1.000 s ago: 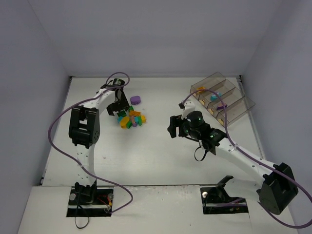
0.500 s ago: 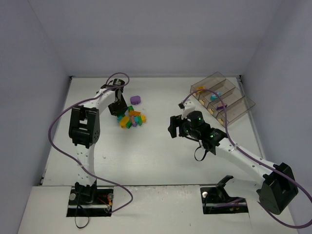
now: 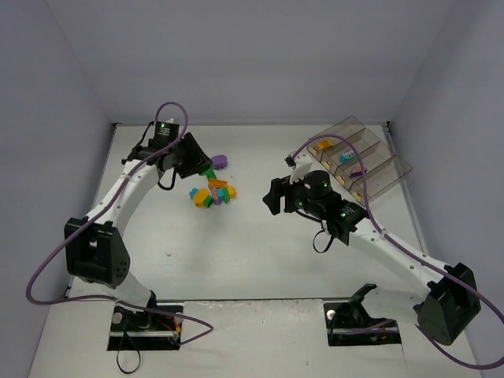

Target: Sort the legos into containers by color

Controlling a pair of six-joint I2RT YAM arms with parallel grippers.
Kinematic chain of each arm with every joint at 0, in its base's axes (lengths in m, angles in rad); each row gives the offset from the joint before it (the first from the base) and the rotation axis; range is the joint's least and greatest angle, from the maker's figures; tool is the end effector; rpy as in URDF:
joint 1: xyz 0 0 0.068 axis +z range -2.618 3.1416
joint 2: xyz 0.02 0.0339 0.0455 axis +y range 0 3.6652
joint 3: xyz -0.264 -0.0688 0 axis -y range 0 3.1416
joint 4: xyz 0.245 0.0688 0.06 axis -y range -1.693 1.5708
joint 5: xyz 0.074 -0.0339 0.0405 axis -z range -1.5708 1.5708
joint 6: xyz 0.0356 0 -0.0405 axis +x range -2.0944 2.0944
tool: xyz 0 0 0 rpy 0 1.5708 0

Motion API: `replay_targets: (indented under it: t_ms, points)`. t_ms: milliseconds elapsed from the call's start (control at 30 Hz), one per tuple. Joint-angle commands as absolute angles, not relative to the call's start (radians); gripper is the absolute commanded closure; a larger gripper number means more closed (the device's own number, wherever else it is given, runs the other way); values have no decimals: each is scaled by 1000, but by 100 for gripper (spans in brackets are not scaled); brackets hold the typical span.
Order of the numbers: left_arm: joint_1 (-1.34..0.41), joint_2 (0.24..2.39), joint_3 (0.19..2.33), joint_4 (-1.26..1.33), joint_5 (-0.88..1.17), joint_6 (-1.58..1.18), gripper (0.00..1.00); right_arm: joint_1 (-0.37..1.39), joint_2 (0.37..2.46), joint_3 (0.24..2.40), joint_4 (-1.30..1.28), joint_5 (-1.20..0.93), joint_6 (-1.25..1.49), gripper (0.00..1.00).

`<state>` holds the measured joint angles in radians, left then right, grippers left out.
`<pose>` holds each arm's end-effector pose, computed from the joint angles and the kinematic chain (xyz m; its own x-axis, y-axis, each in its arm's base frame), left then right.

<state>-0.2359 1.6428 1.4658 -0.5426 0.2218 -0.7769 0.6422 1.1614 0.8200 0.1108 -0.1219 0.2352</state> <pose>0.3604 -0.0947 0.3211 -0.7296 -0.5280 -0.4346 -0.1720 0.7568 -0.6306 0.2155 0.1666 0.3052 -0.3386 0.0356 -0.9402 -0.6277 0.7359 0.2539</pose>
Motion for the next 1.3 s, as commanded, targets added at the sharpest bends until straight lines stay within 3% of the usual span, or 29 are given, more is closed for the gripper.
replay_targets:
  t_ms: [0,433,1267]
  points:
    - [-253,1528,1359,-364,417,-961,83,650,1134,876,259,-186,226,33]
    - [-339,1359,1305,-178,371,-1269,83,695,1308,1064,532,-219,232,31]
    - [-373,1287,1341,-169,318,-1295,82,698,1535,1279,617,-316,253,36]
